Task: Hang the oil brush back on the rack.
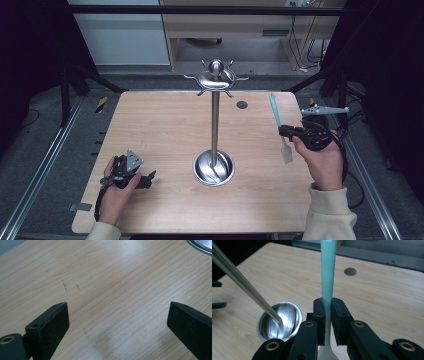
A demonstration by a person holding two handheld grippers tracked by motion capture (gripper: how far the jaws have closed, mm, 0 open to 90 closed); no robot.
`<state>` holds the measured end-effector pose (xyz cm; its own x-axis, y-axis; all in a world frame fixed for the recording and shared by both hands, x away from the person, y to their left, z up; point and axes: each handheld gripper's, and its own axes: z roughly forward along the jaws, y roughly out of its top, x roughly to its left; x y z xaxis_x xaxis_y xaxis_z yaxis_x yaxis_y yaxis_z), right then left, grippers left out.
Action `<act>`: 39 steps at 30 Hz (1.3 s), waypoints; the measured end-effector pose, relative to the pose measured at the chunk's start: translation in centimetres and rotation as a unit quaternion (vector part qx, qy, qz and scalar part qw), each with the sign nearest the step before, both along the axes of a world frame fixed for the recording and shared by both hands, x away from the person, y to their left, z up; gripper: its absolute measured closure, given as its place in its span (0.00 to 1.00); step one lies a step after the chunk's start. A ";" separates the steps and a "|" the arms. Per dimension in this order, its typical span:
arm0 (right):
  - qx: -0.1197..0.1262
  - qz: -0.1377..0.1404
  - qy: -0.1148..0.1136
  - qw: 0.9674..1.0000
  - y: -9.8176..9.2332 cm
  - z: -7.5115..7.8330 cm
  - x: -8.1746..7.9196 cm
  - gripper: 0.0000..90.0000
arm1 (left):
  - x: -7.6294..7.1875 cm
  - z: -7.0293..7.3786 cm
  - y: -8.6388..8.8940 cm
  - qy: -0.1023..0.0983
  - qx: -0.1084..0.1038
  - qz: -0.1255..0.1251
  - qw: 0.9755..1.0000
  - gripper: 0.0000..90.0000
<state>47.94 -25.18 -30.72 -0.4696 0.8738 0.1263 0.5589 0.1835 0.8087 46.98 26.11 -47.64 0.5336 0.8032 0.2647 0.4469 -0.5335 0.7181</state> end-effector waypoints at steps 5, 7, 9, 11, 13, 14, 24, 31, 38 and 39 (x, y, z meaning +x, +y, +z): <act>0.029 0.018 -0.028 0.999 -0.4 1.3 -0.9 0.92 | 0.0 0.0 0.0 0.001 0.000 0.000 1.000 0.04; 0.041 0.027 -0.041 0.998 -0.4 2.0 -1.5 0.92 | 0.0 0.0 0.0 0.001 0.002 -0.001 1.000 0.04; 0.049 0.036 -0.057 0.997 -0.5 2.7 -2.2 0.92 | 0.0 0.0 0.0 0.001 0.000 0.000 1.000 0.04; 0.057 0.042 -0.069 0.995 -0.5 3.2 -2.8 0.92 | 0.0 0.0 0.0 -0.001 -0.001 0.001 1.000 0.04; 0.059 0.044 -0.076 0.994 -0.4 3.6 -3.2 0.92 | 0.0 0.0 0.1 0.000 -0.001 0.001 1.000 0.04; 0.056 0.043 -0.078 0.994 -0.3 3.8 -3.4 0.91 | 0.0 0.0 0.1 0.000 -0.001 0.001 1.000 0.04; 0.055 0.038 -0.104 0.992 0.0 4.5 -4.5 0.92 | 0.0 0.0 0.1 0.000 0.000 0.001 1.000 0.04; 0.048 0.040 -0.117 0.991 0.9 4.8 -5.3 0.92 | 0.0 0.0 0.1 0.002 0.002 0.001 1.000 0.04; 0.048 0.044 -0.146 0.987 2.6 5.6 -6.7 0.92 | 0.0 0.0 0.2 0.001 0.001 0.003 1.000 0.04; 0.044 0.051 -0.151 0.986 3.2 5.9 -7.1 0.92 | 0.0 0.0 0.2 0.001 0.002 0.003 1.000 0.04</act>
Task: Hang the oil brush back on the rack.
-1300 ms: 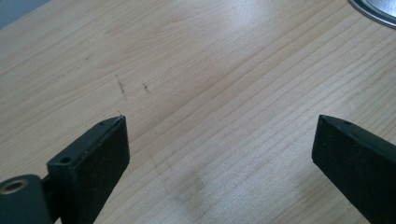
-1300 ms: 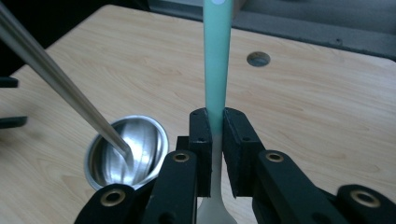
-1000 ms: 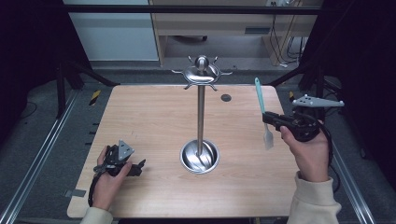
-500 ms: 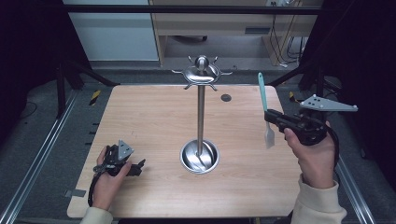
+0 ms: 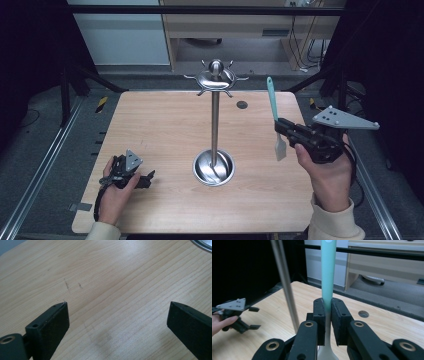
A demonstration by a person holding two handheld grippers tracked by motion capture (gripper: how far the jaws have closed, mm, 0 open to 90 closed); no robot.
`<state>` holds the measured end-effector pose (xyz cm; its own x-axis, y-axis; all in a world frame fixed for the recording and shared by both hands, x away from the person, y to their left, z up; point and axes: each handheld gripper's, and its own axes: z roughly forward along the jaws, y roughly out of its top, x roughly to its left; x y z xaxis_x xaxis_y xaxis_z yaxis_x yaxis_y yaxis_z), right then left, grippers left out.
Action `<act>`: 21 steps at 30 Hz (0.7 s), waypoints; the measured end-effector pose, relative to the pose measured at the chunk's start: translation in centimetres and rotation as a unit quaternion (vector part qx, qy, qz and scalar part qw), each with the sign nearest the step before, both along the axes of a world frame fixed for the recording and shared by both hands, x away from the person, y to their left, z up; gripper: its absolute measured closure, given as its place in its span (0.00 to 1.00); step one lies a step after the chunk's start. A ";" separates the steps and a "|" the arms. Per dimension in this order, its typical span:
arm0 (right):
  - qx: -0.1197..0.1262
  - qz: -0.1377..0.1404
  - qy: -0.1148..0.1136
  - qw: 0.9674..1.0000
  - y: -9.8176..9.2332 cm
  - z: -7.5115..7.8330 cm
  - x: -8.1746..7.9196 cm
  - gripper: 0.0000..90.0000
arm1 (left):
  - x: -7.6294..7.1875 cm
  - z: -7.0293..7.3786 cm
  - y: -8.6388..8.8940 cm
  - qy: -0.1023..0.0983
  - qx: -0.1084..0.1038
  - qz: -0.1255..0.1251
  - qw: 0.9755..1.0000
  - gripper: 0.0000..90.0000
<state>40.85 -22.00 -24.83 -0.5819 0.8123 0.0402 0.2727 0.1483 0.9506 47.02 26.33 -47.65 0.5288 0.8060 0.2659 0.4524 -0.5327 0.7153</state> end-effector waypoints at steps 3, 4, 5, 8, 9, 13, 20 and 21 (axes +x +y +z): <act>-0.003 0.004 -0.005 1.000 0.5 0.2 -0.3 0.91 | 0.0 0.0 -0.1 0.000 0.000 -0.001 1.000 0.04; -0.004 0.006 -0.007 1.000 0.8 0.3 -0.5 0.91 | 0.0 0.0 -0.1 0.000 0.001 -0.001 1.000 0.04; -0.006 0.007 -0.008 1.000 1.1 0.3 -0.7 0.92 | 0.0 0.0 -0.1 0.000 0.001 -0.001 1.000 0.04; -0.010 0.008 -0.017 1.000 1.6 0.3 -1.2 0.92 | 0.0 0.0 0.0 0.000 0.001 0.000 1.000 0.04; -0.010 0.008 -0.018 1.000 1.8 0.2 -1.4 0.92 | 0.0 0.0 0.0 -0.001 0.000 -0.001 1.000 0.04; -0.015 0.013 -0.021 1.000 2.8 -0.5 -1.9 0.92 | 0.0 0.0 -0.1 0.000 0.003 -0.001 1.000 0.04; -0.017 0.017 -0.040 0.999 4.0 -0.5 -2.9 0.92 | 0.0 -0.1 -0.1 0.000 0.005 -0.003 1.000 0.04; -0.016 0.016 -0.043 0.999 4.1 -0.5 -3.0 0.92 | 0.0 0.0 -0.1 0.000 0.005 -0.003 1.000 0.04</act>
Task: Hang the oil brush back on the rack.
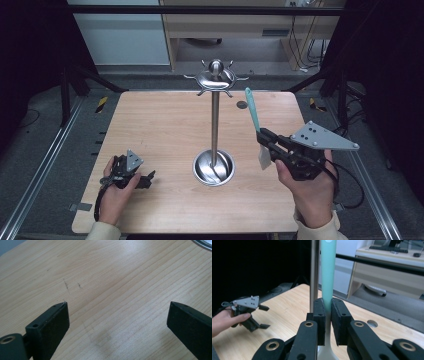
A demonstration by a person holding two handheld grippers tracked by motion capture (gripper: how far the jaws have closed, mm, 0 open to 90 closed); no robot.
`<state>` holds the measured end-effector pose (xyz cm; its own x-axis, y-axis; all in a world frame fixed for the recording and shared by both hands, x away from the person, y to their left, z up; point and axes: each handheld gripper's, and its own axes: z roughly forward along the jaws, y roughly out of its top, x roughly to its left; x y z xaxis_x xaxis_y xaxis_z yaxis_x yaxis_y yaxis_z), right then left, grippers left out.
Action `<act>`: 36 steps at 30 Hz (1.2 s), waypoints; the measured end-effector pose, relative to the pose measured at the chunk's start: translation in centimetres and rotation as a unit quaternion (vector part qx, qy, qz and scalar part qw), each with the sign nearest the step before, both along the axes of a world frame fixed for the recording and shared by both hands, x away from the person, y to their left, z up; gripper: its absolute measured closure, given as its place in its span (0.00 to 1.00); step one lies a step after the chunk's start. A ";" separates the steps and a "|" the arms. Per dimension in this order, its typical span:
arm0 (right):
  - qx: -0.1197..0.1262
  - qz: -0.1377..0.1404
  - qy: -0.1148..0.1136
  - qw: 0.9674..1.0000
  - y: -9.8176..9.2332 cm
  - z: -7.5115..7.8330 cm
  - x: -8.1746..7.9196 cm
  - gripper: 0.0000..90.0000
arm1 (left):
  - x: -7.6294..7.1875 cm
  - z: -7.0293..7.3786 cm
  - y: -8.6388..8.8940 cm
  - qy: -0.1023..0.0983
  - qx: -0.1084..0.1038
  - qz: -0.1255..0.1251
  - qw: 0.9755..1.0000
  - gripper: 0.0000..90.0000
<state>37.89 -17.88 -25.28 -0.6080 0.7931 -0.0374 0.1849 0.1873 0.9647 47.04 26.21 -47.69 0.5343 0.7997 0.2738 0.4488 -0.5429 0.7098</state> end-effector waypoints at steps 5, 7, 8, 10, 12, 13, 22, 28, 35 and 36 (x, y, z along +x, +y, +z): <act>-0.003 0.005 -0.008 1.000 0.7 0.0 -0.4 0.91 | 0.0 0.0 -0.1 0.000 0.001 -0.001 1.000 0.04; -0.008 0.008 -0.007 1.000 1.0 0.0 -0.5 0.91 | 0.0 0.0 -0.1 0.001 0.001 -0.001 1.000 0.04; -0.010 0.011 -0.007 1.000 1.1 0.0 -0.5 0.91 | 0.0 0.0 -0.1 0.000 0.001 0.000 1.000 0.04; -0.009 0.013 -0.007 1.000 1.3 0.0 -0.6 0.91 | 0.0 0.0 -0.1 0.000 0.000 0.000 1.000 0.04; -0.011 0.014 -0.007 1.000 1.4 0.0 -0.6 0.92 | 0.0 0.0 -0.1 0.001 0.002 -0.001 1.000 0.04; -0.012 0.016 -0.006 1.000 1.4 0.0 -0.6 0.91 | 0.0 0.0 -0.1 0.001 0.002 -0.001 1.000 0.04; -0.016 0.017 -0.002 1.000 1.9 -0.2 -0.4 0.91 | 0.1 -0.1 -0.2 0.004 0.005 -0.004 1.000 0.04; -0.019 0.018 0.005 1.000 2.2 -0.3 -0.1 0.91 | 0.1 -0.2 -0.3 0.005 0.007 -0.005 1.000 0.04; -0.019 0.019 0.010 1.000 2.8 -0.7 0.6 0.91 | 0.1 -0.2 -0.3 0.005 0.006 -0.008 1.000 0.04; -0.018 0.019 0.011 1.000 2.9 -0.7 0.7 0.91 | 0.0 -0.2 -0.3 0.004 0.006 -0.008 1.000 0.04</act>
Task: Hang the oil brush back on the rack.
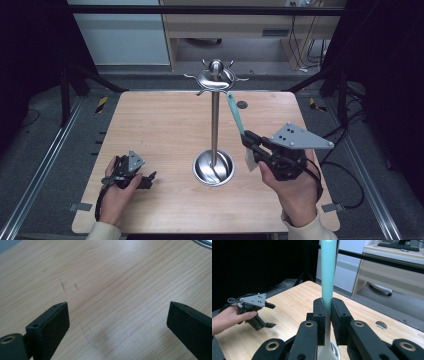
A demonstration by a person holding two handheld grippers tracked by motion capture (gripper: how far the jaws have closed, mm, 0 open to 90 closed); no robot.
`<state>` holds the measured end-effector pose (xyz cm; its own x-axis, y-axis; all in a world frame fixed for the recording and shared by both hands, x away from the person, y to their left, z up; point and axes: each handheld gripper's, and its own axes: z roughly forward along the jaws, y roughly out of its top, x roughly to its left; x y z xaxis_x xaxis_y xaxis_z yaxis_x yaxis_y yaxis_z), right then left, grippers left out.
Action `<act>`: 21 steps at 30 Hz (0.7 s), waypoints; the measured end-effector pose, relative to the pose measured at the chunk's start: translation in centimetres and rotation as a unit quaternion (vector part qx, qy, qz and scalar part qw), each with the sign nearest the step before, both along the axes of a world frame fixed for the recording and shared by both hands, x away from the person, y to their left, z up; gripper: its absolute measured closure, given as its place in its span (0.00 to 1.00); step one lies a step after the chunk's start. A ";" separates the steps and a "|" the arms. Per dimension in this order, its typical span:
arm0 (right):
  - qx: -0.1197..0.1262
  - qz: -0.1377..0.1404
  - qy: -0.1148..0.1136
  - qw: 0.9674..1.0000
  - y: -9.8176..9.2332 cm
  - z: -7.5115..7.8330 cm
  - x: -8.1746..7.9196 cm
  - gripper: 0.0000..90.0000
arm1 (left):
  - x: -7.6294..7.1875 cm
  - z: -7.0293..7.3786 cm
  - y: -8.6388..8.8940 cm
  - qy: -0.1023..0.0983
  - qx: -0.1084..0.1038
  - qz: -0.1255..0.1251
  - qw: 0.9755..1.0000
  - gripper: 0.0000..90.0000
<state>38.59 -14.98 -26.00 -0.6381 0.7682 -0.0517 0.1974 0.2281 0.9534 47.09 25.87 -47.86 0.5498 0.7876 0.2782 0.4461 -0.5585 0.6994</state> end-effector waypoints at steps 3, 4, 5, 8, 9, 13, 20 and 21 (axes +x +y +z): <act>0.002 0.000 0.002 1.000 0.2 -0.2 0.3 0.91 | 0.0 0.0 0.0 0.000 0.001 0.000 1.000 0.04; 0.004 -0.001 0.002 1.000 0.3 -0.2 0.3 0.91 | 0.0 0.0 0.0 0.000 0.001 0.000 1.000 0.04; 0.005 -0.001 0.001 1.000 0.3 -0.3 0.4 0.91 | 0.0 0.0 0.0 0.001 0.002 -0.001 1.000 0.04; 0.008 -0.004 -0.001 1.000 0.5 -0.6 0.7 0.92 | 0.0 0.0 0.0 0.001 0.001 -0.001 1.000 0.04; 0.009 -0.003 -0.001 1.000 0.6 -0.7 0.8 0.92 | 0.0 0.0 0.0 0.001 0.001 -0.001 1.000 0.04; 0.013 -0.003 -0.002 1.000 0.8 -1.1 1.2 0.92 | 0.0 0.0 -0.1 0.001 0.003 -0.001 1.000 0.05; 0.021 0.002 -0.002 1.000 1.1 -1.5 1.6 0.92 | 0.0 0.0 -0.1 0.002 0.005 -0.001 1.000 0.05; 0.023 0.003 -0.002 1.000 1.1 -1.5 1.7 0.92 | 0.0 0.0 -0.1 0.001 0.005 -0.001 1.000 0.04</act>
